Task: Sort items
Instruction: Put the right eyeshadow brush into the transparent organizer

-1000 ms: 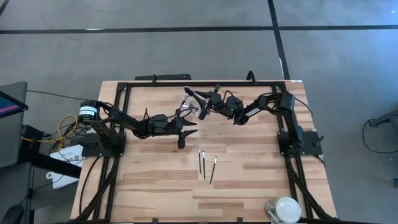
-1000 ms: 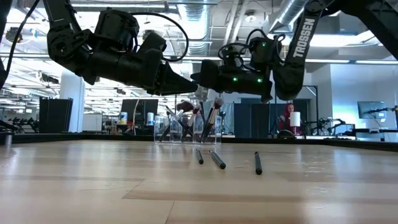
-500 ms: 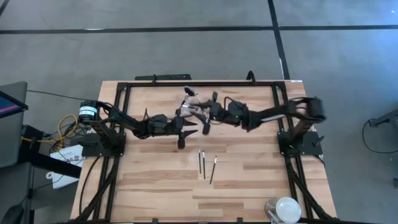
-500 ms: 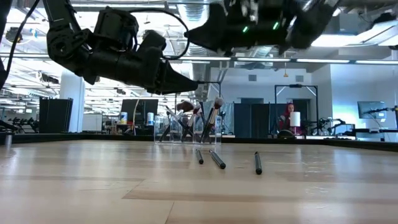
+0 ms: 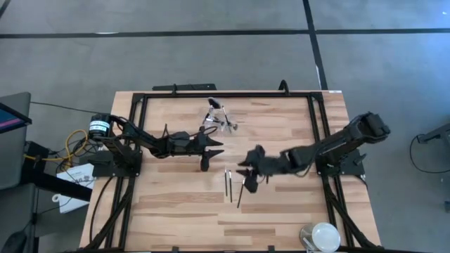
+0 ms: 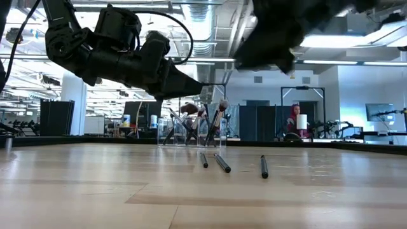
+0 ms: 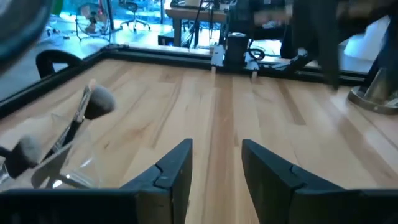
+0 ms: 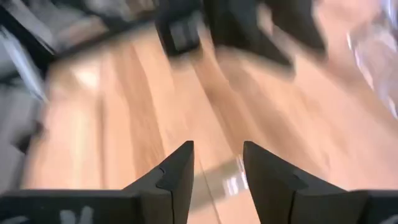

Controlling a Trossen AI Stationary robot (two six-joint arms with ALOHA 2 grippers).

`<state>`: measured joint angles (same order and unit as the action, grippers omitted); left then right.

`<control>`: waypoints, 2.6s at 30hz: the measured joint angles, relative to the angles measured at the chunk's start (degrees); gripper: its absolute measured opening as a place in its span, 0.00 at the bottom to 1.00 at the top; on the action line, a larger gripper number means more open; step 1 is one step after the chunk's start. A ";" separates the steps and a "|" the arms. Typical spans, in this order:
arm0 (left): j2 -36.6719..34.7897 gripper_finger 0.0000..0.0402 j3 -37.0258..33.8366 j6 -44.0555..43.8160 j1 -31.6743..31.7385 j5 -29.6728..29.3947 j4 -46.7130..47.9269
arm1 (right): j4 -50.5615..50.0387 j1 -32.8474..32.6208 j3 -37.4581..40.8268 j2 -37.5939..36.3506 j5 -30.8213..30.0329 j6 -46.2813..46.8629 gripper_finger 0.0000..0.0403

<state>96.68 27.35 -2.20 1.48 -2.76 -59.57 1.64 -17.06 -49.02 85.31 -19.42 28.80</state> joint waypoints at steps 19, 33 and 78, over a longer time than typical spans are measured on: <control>0.00 0.34 -0.02 -0.06 0.00 0.02 1.68 | -6.47 -2.96 0.05 13.43 -0.35 37.81 0.33; 0.00 0.34 -0.01 -0.05 -0.28 0.04 1.68 | -7.23 -2.73 -0.28 19.31 -0.79 48.76 0.31; 0.00 0.34 -0.12 0.20 -1.44 0.02 2.12 | 4.65 9.61 -8.80 -2.05 -37.71 -29.89 0.00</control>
<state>96.68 27.22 -2.00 0.03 -2.74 -57.45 6.29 -7.45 -57.83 83.26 -57.13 -1.09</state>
